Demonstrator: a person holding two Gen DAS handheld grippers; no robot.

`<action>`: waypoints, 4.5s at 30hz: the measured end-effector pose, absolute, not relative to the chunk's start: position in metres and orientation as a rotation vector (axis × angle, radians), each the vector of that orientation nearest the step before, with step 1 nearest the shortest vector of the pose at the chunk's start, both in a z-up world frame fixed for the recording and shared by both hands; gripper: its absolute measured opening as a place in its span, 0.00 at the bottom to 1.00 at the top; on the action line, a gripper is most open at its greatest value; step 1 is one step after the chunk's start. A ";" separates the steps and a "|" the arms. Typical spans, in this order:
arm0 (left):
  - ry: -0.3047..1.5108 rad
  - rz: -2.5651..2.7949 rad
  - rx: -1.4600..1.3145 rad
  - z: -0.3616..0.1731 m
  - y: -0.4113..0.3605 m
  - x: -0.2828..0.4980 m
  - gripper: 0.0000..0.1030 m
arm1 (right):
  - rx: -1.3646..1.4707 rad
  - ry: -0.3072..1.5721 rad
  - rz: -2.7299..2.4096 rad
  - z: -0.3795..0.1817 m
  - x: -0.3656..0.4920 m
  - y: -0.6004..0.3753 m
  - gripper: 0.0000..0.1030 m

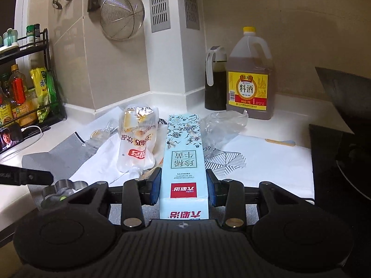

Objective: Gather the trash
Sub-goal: 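Close the left tool on the metal flower-shaped egg mold while the right tool holds the box, then carry the egg mold and toothpaste box down toward the cabinet bin with both tools, then lower both tools with their items over the bin opening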

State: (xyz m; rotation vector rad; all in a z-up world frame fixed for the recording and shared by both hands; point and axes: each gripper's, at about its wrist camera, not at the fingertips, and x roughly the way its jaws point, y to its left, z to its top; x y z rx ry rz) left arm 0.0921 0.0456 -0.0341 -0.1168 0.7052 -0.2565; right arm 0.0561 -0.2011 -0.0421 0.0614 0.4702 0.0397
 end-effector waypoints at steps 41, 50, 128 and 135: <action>0.760 -0.317 0.079 -0.064 -0.005 0.115 0.91 | -0.042 0.653 -0.033 -0.069 0.087 -0.206 0.74; 0.712 -0.303 0.050 -0.048 0.014 0.094 0.79 | -0.042 0.570 -0.021 -0.061 0.074 -0.204 0.40; 0.976 -0.111 0.013 -0.177 0.119 -0.072 0.79 | -0.143 0.883 0.518 -0.158 -0.047 -0.065 0.40; 0.988 -0.123 0.028 -0.183 0.118 -0.065 0.79 | -0.165 0.913 0.530 -0.172 -0.036 -0.055 0.40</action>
